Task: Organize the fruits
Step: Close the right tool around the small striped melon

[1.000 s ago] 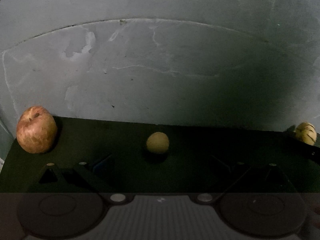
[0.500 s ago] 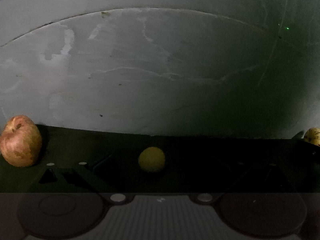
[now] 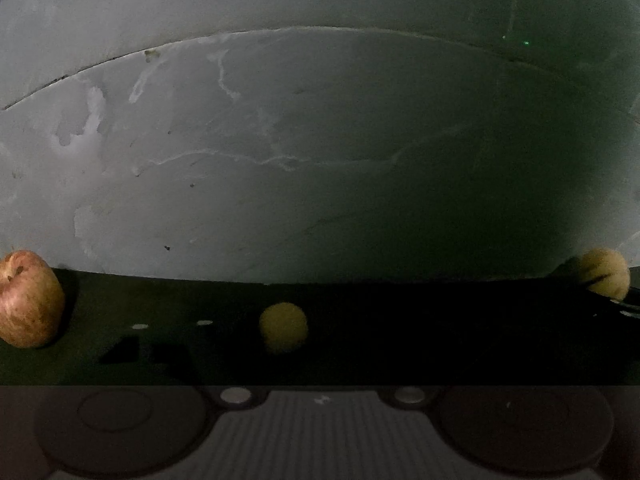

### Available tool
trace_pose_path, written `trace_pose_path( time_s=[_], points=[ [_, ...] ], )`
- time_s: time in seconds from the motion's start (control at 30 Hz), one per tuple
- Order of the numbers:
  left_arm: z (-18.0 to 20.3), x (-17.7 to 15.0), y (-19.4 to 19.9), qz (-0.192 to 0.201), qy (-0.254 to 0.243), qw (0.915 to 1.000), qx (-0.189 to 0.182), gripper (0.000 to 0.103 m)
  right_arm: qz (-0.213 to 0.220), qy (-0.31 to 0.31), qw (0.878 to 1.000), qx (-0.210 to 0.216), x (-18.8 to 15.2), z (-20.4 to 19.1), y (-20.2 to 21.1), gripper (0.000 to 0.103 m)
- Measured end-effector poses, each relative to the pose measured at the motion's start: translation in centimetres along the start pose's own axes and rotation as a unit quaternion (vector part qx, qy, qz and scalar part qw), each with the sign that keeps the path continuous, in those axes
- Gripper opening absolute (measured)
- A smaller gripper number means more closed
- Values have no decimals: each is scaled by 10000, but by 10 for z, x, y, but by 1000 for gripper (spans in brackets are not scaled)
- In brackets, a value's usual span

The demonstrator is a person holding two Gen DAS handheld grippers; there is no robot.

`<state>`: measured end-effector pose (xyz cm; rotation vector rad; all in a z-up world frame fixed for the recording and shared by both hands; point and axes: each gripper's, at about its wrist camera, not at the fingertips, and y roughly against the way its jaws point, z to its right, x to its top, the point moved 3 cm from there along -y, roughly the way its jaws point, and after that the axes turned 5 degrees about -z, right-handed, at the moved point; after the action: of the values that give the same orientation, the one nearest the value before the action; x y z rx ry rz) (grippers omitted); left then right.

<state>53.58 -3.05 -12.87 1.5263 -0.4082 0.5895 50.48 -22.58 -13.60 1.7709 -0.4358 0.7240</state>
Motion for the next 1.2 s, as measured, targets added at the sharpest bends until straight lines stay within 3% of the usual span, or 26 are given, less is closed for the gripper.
trace_pose_path(
  time_s=[0.5, 0.67, 0.77, 1.2],
  points=[
    [10, 4, 14, 72, 132, 9999, -70, 42, -33, -297, 9996, 18, 16, 11, 1, 77],
    [13, 6, 14, 53, 139, 9999, -80, 30, -26, -516, 9986, -52, 17, 17, 5, 67],
    [17, 6, 15, 26, 112, 9999, -63, 29, -41, -558, 9984, -116, 17, 20, 8, 54],
    [26, -6, 35, -286, 289, 9986, -336, 28, -91, -501, 9984, 225, 0, 20, 51, 53]
  ],
)
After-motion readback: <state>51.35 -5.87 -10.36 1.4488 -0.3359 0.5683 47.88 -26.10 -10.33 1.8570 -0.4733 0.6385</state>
